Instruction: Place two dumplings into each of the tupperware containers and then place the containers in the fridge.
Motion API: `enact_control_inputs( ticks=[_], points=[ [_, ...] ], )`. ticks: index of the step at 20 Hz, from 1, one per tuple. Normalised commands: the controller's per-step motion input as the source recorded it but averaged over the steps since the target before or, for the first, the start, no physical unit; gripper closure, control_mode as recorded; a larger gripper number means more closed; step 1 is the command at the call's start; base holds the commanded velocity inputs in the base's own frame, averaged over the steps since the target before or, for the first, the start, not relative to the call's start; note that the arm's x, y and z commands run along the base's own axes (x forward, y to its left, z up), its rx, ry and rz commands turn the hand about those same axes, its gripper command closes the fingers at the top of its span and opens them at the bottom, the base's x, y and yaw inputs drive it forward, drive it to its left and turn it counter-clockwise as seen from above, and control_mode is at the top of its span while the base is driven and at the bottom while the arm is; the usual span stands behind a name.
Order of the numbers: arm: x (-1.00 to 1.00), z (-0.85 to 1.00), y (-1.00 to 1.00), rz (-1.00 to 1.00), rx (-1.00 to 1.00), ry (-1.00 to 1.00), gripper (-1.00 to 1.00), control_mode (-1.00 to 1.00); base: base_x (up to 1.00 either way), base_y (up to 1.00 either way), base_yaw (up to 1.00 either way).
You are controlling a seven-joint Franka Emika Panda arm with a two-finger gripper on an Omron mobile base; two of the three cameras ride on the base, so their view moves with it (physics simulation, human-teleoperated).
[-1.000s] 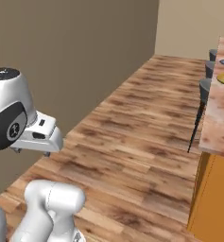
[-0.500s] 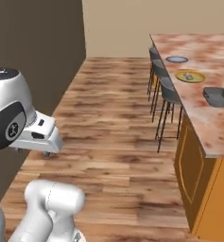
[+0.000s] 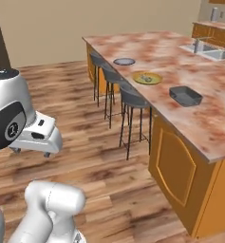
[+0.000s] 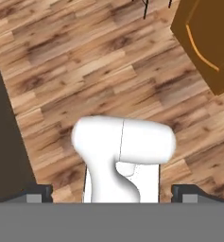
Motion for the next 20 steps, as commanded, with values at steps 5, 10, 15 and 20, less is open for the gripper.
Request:
enact_control_inputs(
  ticks=[5,10,15,20],
  points=[
    [0.00,0.00,0.00,0.00,0.00,0.00,-1.00,1.00,0.72,0.97,-0.56],
    [0.00,0.00,0.00,0.00,0.00,0.00,-1.00,1.00,0.63,1.00,-0.52],
    [0.00,0.00,0.00,0.00,0.00,0.00,-1.00,1.00,0.65,1.00,-0.50],
    [0.00,0.00,0.00,0.00,0.00,0.00,-1.00,1.00,0.55,0.96,-0.48]
  ],
)
